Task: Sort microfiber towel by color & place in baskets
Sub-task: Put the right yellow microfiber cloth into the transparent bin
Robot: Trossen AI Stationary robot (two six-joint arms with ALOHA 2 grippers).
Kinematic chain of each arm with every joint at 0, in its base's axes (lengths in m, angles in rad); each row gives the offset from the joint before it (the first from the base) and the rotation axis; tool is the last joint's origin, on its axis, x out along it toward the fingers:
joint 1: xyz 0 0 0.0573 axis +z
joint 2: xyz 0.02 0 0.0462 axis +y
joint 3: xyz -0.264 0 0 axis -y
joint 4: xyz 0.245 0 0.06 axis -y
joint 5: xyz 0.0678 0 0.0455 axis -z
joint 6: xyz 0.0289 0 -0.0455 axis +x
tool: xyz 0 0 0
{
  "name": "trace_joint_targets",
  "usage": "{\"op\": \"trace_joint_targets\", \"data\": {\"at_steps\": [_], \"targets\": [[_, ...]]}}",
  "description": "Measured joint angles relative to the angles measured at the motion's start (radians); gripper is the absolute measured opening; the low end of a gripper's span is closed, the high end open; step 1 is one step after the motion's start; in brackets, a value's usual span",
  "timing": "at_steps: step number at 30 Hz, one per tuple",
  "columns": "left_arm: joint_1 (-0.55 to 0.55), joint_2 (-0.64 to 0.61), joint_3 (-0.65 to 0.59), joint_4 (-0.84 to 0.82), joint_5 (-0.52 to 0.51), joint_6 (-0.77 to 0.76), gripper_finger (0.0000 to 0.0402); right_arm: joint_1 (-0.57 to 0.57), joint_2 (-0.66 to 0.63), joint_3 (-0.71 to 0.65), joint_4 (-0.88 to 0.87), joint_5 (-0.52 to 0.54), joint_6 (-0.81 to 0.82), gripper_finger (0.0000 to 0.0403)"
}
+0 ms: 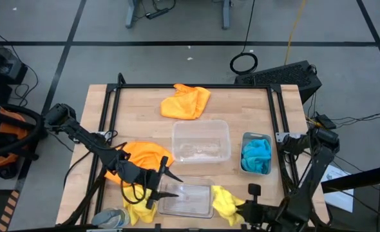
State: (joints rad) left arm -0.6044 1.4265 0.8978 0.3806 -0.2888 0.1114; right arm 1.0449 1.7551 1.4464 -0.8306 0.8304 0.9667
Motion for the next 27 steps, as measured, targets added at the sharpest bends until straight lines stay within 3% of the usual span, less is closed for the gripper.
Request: {"op": "trace_joint_targets", "data": {"at_steps": [4,12,20,23,27], "targets": [[0.0,0.005,0.0,0.109,0.007,0.063,0.0242,-0.014,-0.04,0.0,0.113,0.129,-0.233,0.0008],[0.001,0.057,0.0,0.264,0.022,0.173,0.0242,-0.116,-0.028,0.002,0.414,0.159,-0.715,0.0008],[-0.036,0.066,0.0,0.367,0.034,0.192,0.0242,-0.225,0.018,0.002,0.465,0.16,-0.806,0.0008],[-0.052,0.066,0.0,0.417,0.088,0.215,0.0242,-0.265,0.038,0.002,0.513,0.158,-0.829,0.0008],[-0.051,0.065,0.0,0.388,0.123,0.241,0.0242,-0.308,0.065,0.002,0.61,0.083,-0.916,0.0008]]}}
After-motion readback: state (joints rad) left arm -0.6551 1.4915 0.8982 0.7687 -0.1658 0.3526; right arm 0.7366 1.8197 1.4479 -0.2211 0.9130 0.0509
